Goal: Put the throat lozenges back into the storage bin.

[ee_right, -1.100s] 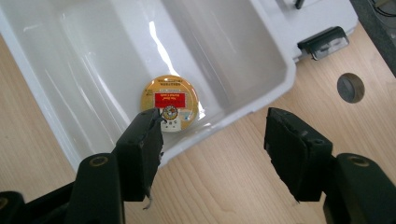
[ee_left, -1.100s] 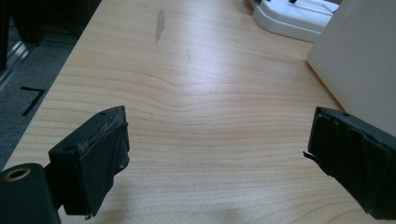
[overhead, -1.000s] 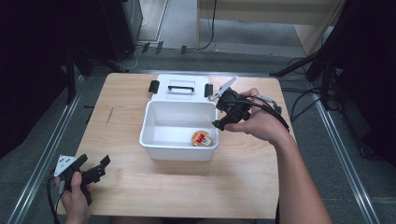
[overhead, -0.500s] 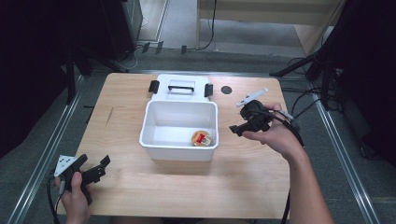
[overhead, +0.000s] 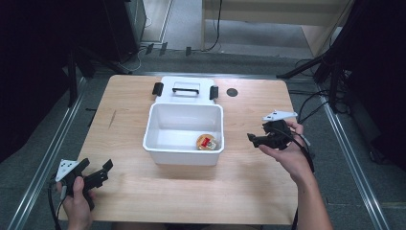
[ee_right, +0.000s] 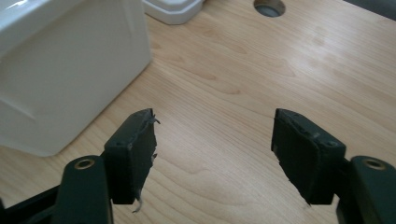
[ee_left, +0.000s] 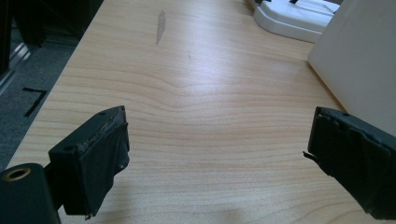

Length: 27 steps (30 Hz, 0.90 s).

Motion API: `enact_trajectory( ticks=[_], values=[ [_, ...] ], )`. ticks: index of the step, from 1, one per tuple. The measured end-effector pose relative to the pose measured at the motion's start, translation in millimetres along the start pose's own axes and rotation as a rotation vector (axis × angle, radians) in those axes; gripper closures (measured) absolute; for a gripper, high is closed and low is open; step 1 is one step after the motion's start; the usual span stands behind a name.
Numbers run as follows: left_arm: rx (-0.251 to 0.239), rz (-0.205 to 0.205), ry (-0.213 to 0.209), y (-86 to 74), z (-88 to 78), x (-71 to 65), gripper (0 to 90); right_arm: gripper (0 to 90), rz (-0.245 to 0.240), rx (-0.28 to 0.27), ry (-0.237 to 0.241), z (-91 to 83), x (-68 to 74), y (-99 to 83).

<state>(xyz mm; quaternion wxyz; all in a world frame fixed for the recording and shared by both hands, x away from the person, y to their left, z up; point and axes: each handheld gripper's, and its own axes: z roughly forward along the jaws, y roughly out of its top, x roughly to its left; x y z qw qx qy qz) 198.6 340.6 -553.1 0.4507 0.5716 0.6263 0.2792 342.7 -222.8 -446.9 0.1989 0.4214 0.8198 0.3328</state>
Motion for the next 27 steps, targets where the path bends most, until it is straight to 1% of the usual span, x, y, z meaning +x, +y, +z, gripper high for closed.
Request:
enact_trajectory(
  ticks=[1,2,3,4,5,6,7,9,10,11,16,20,21,22,23,24,25,26,27],
  values=[
    [0.000,0.001,0.000,0.0,0.0,0.1,6.1,28.9,0.018,-0.011,-0.010,0.2,-0.4,-5.0],
    [0.000,0.001,0.000,0.0,0.0,0.1,6.1,28.9,0.018,-0.011,-0.010,0.2,-0.4,-5.0],
    [0.000,0.000,0.000,0.0,-0.1,0.0,6.1,26.7,0.031,-0.019,-0.018,0.5,-1.4,-10.1],
    [-0.001,-0.001,0.000,0.0,-0.1,0.0,6.1,23.5,0.051,-0.029,-0.029,1.1,-2.7,-16.6],
    [0.000,-0.001,0.000,0.0,0.0,0.1,6.1,18.0,0.084,-0.047,-0.037,1.6,-5.4,-27.1],
    [0.000,-0.001,0.000,0.0,0.0,0.1,6.1,18.0,0.084,-0.047,-0.037,1.6,-5.4,-27.1],
    [0.000,-0.001,-0.001,0.0,0.0,0.1,6.1,13.5,0.105,-0.064,-0.047,1.1,-8.6,-37.8],
    [0.000,0.000,0.000,0.0,-0.1,0.1,6.1,12.6,0.123,-0.087,-0.052,-0.4,-11.3,-47.5],
    [0.000,0.000,-0.001,0.0,0.0,0.1,6.1,12.6,0.123,-0.087,-0.052,-0.4,-11.3,-47.5],
    [0.000,0.000,-0.001,0.0,0.0,0.0,6.1,8.2,0.149,-0.114,-0.068,-3.0,-15.1,-59.6],
    [0.001,0.002,0.001,0.0,0.0,-0.1,6.1,0.0,0.201,-0.162,-0.086,-10.1,-23.4,-84.0],
    [0.000,0.003,0.002,-0.1,0.1,-0.3,6.1,0.0,0.225,-0.192,-0.096,-17.4,-28.3,-102.9],
    [0.000,0.003,0.002,-0.1,0.1,-0.3,6.1,0.0,0.225,-0.192,-0.096,-17.4,-28.3,-102.9],
    [0.004,0.005,0.000,-0.1,0.1,-0.2,6.1,0.0,0.236,-0.207,-0.110,-21.6,-30.2,-113.7],
    [0.004,0.005,0.000,-0.1,0.1,-0.2,6.1,0.0,0.236,-0.207,-0.110,-21.6,-30.2,-113.7],
    [0.004,0.005,0.001,-0.2,0.0,-0.6,6.1,0.0,0.255,-0.223,-0.132,-25.7,-32.0,-123.8],
    [0.004,0.005,0.001,-0.2,0.0,-0.6,6.1,0.0,0.255,-0.223,-0.132,-25.7,-32.0,-123.8],
    [0.005,0.007,0.001,-0.2,-0.1,-0.7,6.1,0.0,0.276,-0.239,-0.146,-29.8,-34.3,-134.2],
    [0.005,0.007,0.001,-0.2,-0.1,-0.7,6.1,0.0,0.276,-0.239,-0.146,-29.8,-34.3,-134.2]
  ],
)
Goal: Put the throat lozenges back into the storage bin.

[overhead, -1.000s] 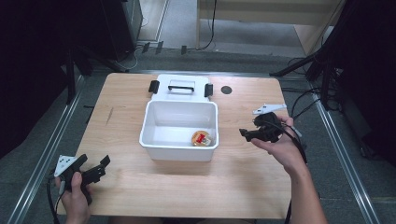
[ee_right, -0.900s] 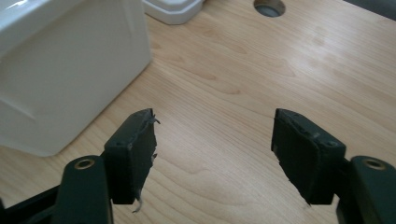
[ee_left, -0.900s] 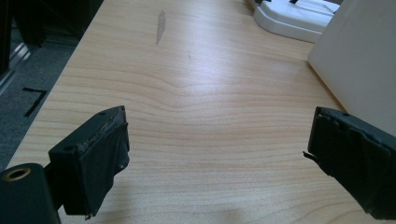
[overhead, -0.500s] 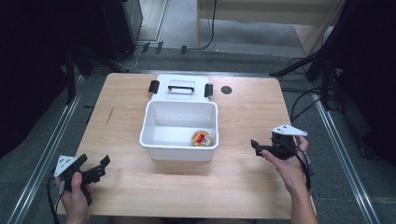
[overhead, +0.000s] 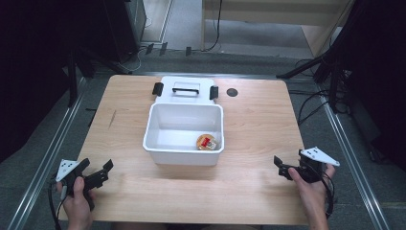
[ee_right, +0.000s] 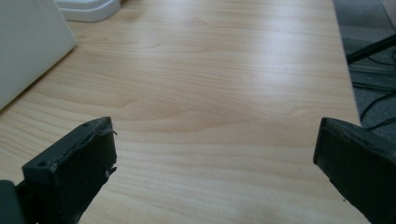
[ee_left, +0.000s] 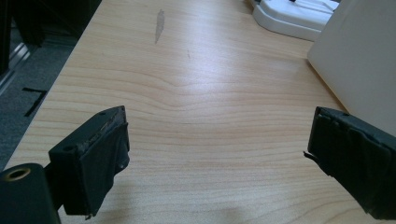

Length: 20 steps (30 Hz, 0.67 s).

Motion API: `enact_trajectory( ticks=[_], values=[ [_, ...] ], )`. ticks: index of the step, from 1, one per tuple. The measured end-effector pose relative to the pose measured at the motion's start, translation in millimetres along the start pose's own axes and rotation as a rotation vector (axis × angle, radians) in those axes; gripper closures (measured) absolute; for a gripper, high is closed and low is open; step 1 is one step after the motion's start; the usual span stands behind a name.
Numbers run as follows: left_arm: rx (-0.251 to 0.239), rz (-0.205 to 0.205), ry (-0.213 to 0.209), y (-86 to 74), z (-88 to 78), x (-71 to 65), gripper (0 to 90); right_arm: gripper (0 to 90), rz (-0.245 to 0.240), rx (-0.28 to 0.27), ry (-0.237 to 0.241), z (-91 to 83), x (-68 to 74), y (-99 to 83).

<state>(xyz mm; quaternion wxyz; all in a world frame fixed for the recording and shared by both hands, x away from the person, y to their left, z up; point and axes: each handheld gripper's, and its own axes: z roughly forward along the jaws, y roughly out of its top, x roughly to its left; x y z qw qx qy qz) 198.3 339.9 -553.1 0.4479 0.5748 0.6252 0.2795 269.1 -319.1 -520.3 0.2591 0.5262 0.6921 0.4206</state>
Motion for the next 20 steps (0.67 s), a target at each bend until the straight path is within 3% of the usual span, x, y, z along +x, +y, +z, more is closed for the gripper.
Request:
enact_trajectory(
  ticks=[1,9,11,20],
  values=[
    [-0.001,-0.002,0.000,0.0,-0.1,0.1,6.1,0.0,0.025,-0.013,-0.013,-7.0,-5.0,-7.6],
    [-0.001,-0.002,0.001,0.0,0.0,0.0,6.1,0.0,0.063,-0.038,-0.036,-32.2,-17.8,-32.3],
    [-0.001,-0.001,0.002,0.0,-0.1,-0.1,6.1,0.0,0.076,-0.052,-0.041,-46.1,-23.9,-42.3],
    [0.003,0.005,0.006,0.0,0.0,-0.8,6.1,0.0,0.117,-0.063,-0.052,-68.2,-37.5,-57.5]
  ],
)
